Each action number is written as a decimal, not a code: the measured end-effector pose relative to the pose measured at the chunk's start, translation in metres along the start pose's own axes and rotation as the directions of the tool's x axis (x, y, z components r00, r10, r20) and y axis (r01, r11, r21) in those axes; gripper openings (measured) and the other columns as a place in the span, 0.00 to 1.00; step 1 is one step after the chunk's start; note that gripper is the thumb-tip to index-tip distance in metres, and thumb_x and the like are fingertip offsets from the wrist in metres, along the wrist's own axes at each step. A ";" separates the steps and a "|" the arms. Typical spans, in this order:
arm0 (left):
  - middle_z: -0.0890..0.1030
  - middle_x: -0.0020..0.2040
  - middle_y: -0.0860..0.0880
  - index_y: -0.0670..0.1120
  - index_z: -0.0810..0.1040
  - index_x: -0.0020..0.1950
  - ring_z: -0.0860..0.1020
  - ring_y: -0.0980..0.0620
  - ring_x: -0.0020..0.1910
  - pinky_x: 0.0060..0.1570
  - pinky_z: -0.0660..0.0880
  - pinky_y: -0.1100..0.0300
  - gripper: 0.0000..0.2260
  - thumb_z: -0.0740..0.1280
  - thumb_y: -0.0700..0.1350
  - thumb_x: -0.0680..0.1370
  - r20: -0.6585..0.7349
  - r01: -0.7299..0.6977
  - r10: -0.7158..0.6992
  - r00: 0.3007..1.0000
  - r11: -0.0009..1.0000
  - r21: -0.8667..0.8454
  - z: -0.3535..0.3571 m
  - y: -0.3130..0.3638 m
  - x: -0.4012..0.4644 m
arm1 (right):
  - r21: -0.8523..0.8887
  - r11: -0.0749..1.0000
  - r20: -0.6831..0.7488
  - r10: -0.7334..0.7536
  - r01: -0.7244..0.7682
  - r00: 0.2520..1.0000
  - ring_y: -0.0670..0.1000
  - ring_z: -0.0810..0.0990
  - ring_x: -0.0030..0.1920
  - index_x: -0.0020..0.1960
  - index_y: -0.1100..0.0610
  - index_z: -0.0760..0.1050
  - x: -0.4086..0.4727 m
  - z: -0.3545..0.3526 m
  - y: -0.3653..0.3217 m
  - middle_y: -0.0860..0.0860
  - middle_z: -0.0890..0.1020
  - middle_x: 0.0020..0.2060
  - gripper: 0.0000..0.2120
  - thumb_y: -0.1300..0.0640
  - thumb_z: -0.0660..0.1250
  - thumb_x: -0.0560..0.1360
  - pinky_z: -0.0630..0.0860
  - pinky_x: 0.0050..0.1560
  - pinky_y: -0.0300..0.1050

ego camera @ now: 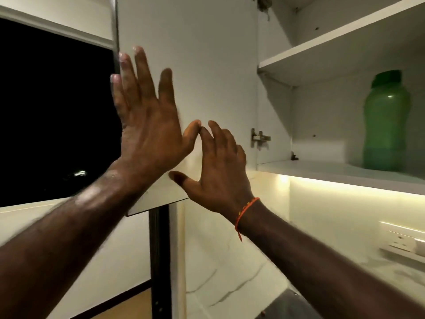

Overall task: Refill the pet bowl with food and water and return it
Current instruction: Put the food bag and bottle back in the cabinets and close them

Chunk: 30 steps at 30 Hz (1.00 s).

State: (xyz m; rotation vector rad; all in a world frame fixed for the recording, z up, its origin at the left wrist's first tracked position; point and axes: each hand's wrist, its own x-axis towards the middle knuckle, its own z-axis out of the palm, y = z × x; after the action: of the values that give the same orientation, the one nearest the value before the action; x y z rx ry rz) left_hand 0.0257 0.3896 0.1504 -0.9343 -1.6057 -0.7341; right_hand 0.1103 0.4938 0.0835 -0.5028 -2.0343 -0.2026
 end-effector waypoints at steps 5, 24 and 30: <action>0.41 0.83 0.33 0.42 0.40 0.84 0.49 0.27 0.81 0.75 0.56 0.33 0.53 0.71 0.62 0.76 0.033 0.175 -0.173 0.984 0.981 -0.081 -0.016 -0.028 0.004 | 0.196 0.980 0.090 -0.042 0.024 0.995 0.59 0.38 0.82 0.82 0.50 0.36 0.011 0.024 -0.046 0.51 0.38 0.83 0.61 0.18 0.60 0.65 0.50 0.77 0.73; 0.69 0.73 0.39 0.48 0.44 0.85 0.72 0.42 0.65 0.58 0.64 0.56 0.41 0.67 0.54 0.82 0.004 0.153 -0.162 0.987 0.924 -0.351 -0.042 -0.005 -0.006 | 0.356 0.934 0.044 -0.060 0.041 0.997 0.53 0.30 0.81 0.81 0.53 0.30 -0.018 -0.013 -0.069 0.49 0.33 0.81 0.60 0.33 0.70 0.71 0.46 0.81 0.62; 0.67 0.57 0.53 0.54 0.51 0.85 0.64 0.62 0.41 0.46 0.62 0.82 0.36 0.64 0.49 0.80 -0.099 0.057 -0.136 0.986 0.825 -0.562 -0.054 0.059 -0.015 | 0.499 0.864 0.009 -0.087 0.071 0.996 0.49 0.45 0.83 0.81 0.43 0.39 -0.046 -0.075 -0.025 0.46 0.48 0.83 0.58 0.45 0.78 0.68 0.57 0.80 0.55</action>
State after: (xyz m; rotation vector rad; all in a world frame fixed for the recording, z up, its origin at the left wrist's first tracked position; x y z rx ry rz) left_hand 0.1042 0.3706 0.1474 -1.1905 -1.3403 -1.3597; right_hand 0.1790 0.4331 0.0824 -0.0948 -2.0375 0.2855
